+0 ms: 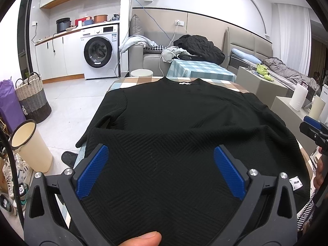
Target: Fold small clothes
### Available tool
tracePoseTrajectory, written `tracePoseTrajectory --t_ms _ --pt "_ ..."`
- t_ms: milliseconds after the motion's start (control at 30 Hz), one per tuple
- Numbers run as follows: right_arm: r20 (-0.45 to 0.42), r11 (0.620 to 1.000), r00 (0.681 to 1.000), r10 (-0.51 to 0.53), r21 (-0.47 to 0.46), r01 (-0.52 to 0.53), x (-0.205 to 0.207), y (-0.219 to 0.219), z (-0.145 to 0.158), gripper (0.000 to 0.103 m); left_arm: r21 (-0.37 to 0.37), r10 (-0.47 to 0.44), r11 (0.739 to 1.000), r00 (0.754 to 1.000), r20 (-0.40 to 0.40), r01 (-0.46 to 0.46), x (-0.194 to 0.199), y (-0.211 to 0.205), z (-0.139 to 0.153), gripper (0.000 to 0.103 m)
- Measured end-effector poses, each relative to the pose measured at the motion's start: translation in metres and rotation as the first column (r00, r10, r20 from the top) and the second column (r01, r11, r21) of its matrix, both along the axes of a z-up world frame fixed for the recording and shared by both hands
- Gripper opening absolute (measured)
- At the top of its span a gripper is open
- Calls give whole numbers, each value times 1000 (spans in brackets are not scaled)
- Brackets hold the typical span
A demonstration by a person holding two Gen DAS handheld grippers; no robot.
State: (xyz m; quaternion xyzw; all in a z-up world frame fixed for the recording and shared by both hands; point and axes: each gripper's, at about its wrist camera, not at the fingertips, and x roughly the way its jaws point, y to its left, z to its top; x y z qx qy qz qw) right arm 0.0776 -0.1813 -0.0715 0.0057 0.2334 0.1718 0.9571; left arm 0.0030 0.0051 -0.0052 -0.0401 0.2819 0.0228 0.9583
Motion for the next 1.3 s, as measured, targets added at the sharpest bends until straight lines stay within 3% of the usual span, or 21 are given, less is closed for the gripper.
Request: tracePoseTrajectory --t_ms 1300 --pt "-12 1000 1000 -15 10 15 2 0 -1 103 -2 9 1000 1000 -20 -9 12 11 -14 102"
